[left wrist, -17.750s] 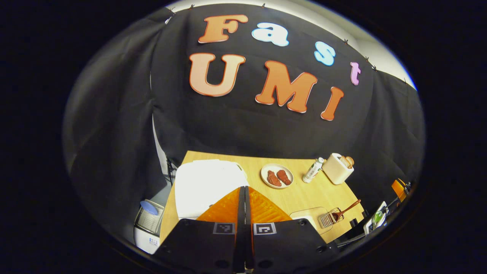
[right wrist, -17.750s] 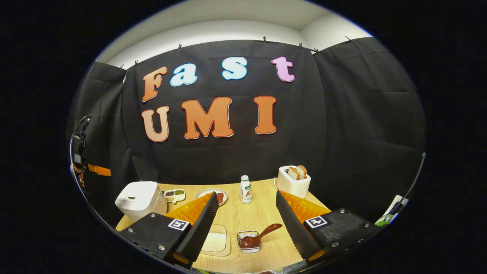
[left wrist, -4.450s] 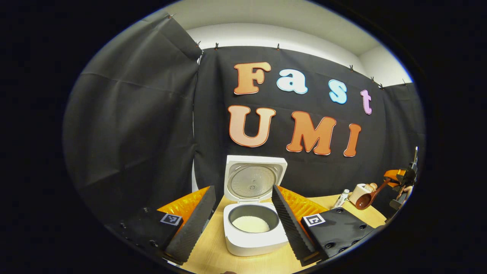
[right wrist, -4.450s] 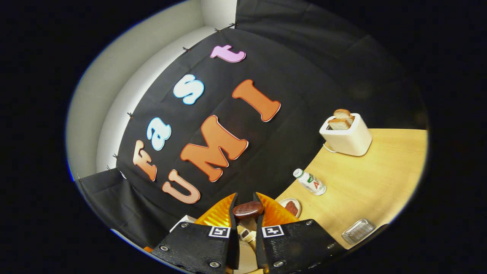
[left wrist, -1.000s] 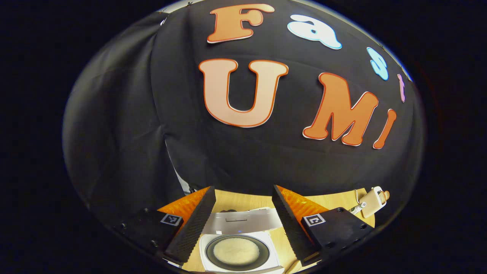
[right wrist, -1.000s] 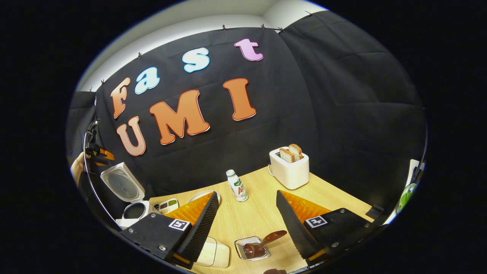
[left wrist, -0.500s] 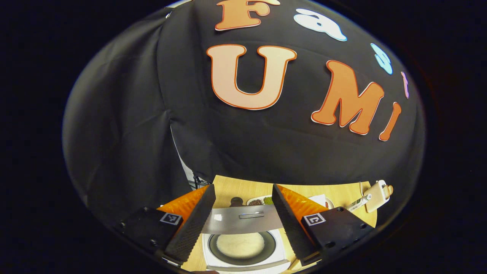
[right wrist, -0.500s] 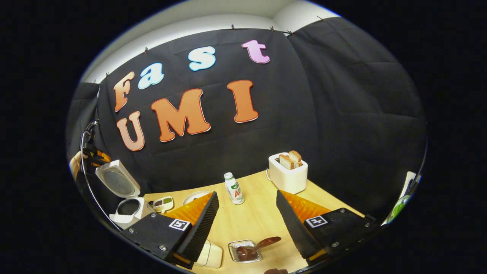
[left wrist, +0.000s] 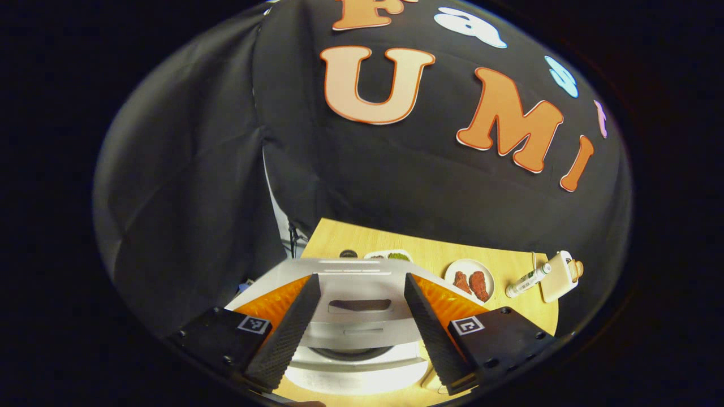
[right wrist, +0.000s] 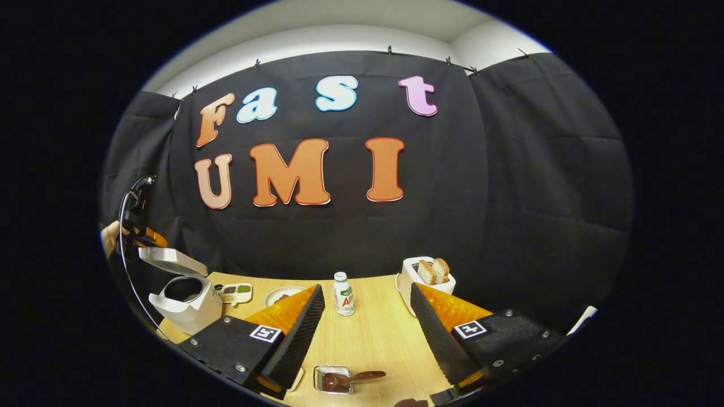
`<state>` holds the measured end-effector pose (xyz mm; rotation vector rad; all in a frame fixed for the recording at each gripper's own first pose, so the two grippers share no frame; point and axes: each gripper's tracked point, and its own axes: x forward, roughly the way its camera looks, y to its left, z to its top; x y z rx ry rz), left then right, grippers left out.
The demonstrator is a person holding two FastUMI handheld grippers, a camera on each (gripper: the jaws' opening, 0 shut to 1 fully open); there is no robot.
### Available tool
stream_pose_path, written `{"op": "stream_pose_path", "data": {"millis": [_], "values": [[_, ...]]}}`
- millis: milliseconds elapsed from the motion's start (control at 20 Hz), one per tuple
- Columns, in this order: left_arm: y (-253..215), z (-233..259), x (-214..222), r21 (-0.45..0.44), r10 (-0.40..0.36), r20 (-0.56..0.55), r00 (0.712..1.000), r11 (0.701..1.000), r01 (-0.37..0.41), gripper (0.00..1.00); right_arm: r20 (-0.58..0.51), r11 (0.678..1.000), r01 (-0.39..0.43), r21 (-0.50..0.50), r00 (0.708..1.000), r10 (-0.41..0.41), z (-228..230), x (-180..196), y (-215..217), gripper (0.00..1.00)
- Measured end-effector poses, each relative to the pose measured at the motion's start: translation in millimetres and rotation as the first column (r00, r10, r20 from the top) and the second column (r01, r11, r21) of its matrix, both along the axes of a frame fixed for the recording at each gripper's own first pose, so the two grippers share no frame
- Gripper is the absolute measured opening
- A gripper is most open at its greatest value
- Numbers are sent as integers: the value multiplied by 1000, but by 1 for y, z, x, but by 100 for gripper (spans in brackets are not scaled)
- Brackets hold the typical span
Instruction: Close the left gripper, press the button to open the rice cooker; take a wooden spoon from the chopstick holder with the right hand, scoop a spoonful of rice and pour it into the rice cooker, then put the wooden spoon back into the chopstick holder.
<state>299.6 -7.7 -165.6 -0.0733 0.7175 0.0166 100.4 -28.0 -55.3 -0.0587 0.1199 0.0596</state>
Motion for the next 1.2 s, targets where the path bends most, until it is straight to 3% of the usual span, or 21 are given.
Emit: {"op": "stream_pose_path", "data": {"millis": [250, 500, 800, 900, 1000, 1200], "values": [[8, -48, -59, -4, 13, -79, 997, 1000, -14, 100, 0, 998, -60, 12, 998, 60, 2, -8, -3, 95], [13, -80, -85, 15, 28, -116, 993, 1000, -26, 100, -28, 994, -84, 71, 996, 86, -8, -14, -11, 95], [11, -116, -96, -29, 49, -155, 987, 998, -54, 100, -36, 993, -78, 86, 996, 82, -11, -20, -21, 95], [14, -131, -104, 3, 48, -193, 980, 999, -48, 100, -40, 993, -75, 92, 996, 79, -12, -20, -24, 95], [27, -138, -103, 97, 54, -207, 977, 995, -35, 100, -47, 993, -71, 99, 996, 76, -13, -19, -25, 95], [21, -138, -97, 73, 69, -159, 985, 996, -58, 100, -63, 991, -85, 99, 994, 91, -23, -18, -22, 95]]}}
